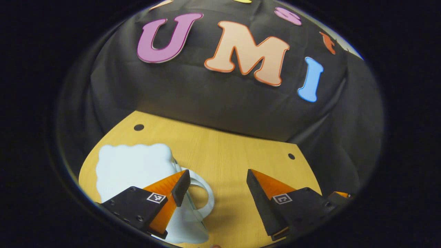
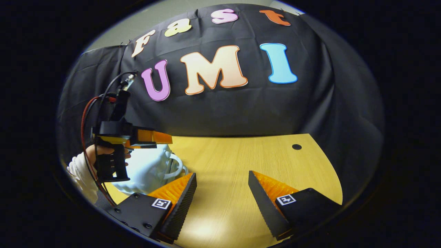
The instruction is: First open the suitcase, pack the skin care products into it, and then close the suitcase.
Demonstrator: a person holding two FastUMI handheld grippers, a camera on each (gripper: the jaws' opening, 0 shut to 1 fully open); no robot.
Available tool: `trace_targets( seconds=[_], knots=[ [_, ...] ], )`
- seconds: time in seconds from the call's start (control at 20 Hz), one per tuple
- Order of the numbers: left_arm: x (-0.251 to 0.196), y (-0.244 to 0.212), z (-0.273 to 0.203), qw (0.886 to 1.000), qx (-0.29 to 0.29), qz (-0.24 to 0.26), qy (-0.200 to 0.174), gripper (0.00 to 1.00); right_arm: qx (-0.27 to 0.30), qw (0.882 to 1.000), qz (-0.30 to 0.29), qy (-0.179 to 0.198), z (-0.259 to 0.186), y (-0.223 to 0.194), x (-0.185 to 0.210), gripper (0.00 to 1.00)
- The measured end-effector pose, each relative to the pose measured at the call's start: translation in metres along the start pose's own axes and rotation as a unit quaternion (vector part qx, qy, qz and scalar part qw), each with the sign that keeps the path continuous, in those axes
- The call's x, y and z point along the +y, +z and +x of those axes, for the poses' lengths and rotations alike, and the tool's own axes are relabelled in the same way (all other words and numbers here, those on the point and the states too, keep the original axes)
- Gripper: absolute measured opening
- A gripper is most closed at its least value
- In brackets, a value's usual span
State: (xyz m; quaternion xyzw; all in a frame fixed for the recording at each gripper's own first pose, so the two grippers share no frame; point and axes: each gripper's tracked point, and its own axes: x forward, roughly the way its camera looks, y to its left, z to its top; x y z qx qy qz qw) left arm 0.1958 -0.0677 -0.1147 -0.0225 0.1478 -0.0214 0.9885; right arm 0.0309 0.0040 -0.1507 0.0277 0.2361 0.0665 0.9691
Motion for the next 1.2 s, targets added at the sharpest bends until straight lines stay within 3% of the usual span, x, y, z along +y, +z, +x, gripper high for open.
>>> trace_targets(
  seconds=[0.3,0.55,0.75,0.8,1.2],
  knots=[
    [-0.023,0.009,-0.075,0.998,-0.068,-0.005,-0.01,0.96,-0.061,0.998,0.015,0.018,-0.019,0.037,0.012,0.95],
    [-0.023,0.004,-0.112,0.991,-0.13,0.007,0.027,0.95,-0.108,0.994,0.016,0.012,-0.043,0.051,0.021,0.95],
    [-0.027,-0.015,-0.11,0.995,-0.094,0.028,0.015,0.96,-0.123,0.992,0.009,0.017,-0.054,0.056,0.031,0.96],
    [-0.027,-0.016,-0.109,0.995,-0.091,0.029,0.012,0.93,-0.125,0.992,0.007,0.014,-0.056,0.057,0.03,0.97],
    [-0.03,-0.017,-0.097,0.996,-0.073,0.05,0.004,0.96,-0.136,0.991,0.001,-0.015,-0.073,0.061,0.011,0.98]
  ],
)
